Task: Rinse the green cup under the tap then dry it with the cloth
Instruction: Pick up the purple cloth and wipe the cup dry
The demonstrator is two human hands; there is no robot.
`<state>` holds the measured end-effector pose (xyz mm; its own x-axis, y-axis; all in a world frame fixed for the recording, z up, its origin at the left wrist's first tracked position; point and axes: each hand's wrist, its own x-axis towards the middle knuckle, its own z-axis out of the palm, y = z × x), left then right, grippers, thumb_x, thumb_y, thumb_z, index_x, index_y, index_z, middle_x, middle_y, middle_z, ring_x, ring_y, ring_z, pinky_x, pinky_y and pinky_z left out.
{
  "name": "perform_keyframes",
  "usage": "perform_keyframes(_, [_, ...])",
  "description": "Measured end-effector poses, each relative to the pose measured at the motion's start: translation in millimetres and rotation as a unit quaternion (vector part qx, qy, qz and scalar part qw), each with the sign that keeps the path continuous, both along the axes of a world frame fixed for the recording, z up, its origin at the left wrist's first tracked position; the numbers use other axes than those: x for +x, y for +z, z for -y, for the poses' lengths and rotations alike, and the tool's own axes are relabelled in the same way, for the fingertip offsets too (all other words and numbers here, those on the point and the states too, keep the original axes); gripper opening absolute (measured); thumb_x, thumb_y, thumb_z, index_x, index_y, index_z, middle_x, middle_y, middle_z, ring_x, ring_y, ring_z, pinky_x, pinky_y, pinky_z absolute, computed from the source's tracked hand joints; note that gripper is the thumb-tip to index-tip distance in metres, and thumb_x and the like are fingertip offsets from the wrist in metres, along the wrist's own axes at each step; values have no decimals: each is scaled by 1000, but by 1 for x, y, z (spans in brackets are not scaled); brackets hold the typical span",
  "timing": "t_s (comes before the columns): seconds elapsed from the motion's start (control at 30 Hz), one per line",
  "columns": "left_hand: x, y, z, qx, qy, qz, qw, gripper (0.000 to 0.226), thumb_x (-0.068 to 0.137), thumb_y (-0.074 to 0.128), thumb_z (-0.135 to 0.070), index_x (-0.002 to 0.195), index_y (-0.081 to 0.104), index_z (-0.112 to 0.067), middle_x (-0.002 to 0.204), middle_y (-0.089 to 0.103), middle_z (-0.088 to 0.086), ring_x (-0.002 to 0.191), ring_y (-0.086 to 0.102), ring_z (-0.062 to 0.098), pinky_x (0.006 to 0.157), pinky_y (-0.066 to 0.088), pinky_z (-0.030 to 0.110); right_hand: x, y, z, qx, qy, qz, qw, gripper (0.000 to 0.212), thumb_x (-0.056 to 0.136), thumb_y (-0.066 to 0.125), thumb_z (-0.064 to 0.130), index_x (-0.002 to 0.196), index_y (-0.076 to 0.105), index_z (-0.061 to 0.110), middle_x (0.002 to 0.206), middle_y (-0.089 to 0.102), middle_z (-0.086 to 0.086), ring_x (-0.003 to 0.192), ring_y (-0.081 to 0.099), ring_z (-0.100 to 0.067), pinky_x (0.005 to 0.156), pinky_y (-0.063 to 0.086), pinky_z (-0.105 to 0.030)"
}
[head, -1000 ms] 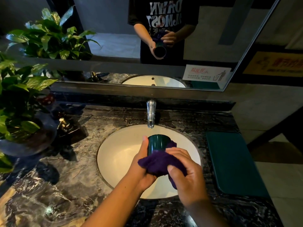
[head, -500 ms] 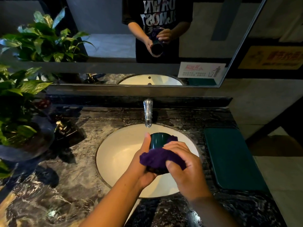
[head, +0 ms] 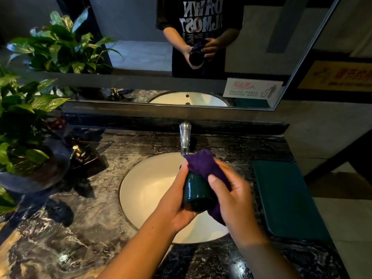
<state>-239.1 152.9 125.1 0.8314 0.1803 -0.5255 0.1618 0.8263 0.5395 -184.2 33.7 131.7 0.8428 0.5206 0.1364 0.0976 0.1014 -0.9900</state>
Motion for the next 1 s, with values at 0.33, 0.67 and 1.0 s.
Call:
perform_keyframes(0.33, [-3, -6, -5, -2, 38, -36, 999, 77, 92, 41, -70, 110, 72, -2, 109, 75, 23, 106, 69, 36, 102, 50, 52, -14, -13, 6, -47, 12, 81, 996, 28, 84, 58, 29, 106, 75, 31, 109, 72, 13, 112, 67, -13, 98, 55, -27])
perform_keyframes(0.67, [0, -6, -1, 95, 40, -38, 994, 64, 95, 44, -63, 111, 68, -5, 96, 74, 19, 93, 71, 30, 92, 53, 47, -11, -9, 2, -118, 9, 191, 974, 38, 87, 56, 21, 120, 74, 18, 122, 69, 15, 127, 59, -8, 110, 45, -22])
perform_keyframes(1.0, [-2, -3, 11, 107, 38, -56, 992, 64, 95, 42, -64, 108, 72, -10, 99, 76, 20, 94, 71, 32, 89, 56, 47, -11, -11, 9, -46, -55, 31, 997, 33, 89, 58, 16, 117, 74, 24, 117, 73, 10, 114, 66, -7, 92, 54, -18])
